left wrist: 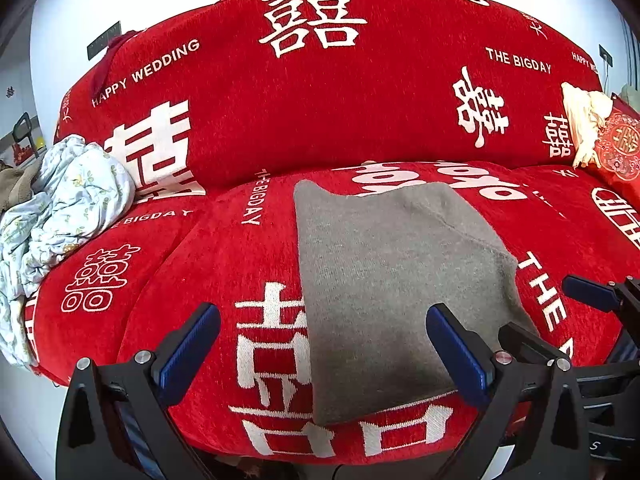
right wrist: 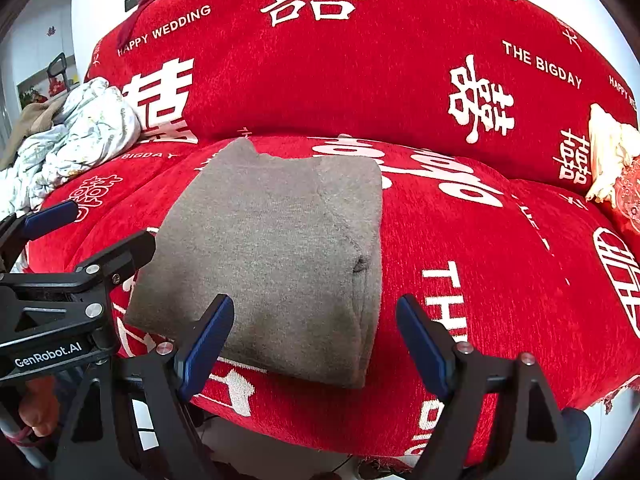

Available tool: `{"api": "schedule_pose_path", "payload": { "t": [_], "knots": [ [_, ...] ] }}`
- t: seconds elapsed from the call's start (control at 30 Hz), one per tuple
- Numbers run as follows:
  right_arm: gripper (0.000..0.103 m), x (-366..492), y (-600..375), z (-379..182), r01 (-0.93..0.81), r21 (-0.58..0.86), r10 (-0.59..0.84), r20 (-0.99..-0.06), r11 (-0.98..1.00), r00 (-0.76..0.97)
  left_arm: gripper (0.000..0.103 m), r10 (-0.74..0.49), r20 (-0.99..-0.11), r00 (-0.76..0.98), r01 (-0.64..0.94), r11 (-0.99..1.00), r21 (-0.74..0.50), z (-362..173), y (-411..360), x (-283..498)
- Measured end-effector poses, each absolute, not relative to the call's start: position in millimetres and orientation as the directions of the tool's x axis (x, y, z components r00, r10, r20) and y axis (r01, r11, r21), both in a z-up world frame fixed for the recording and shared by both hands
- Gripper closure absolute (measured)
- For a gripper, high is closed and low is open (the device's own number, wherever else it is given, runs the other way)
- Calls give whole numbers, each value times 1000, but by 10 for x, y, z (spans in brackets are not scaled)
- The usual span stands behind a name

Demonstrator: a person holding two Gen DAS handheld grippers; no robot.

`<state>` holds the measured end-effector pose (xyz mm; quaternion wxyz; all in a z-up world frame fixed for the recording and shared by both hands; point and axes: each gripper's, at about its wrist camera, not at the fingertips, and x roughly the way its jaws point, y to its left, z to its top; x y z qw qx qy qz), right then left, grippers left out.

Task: Fold small clothes

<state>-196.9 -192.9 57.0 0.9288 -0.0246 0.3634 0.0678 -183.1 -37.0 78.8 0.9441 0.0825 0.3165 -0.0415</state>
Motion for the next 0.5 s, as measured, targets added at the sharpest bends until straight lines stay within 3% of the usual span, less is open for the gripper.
{"api": "schedule_pose_path", "payload": {
  "t": [0.5],
  "knots": [
    [18,-1977,-1917,570,-150,0,110,-682,989,723,0,-49,-606,794,150,982,118,789,-368,-1856]
  ]
}}
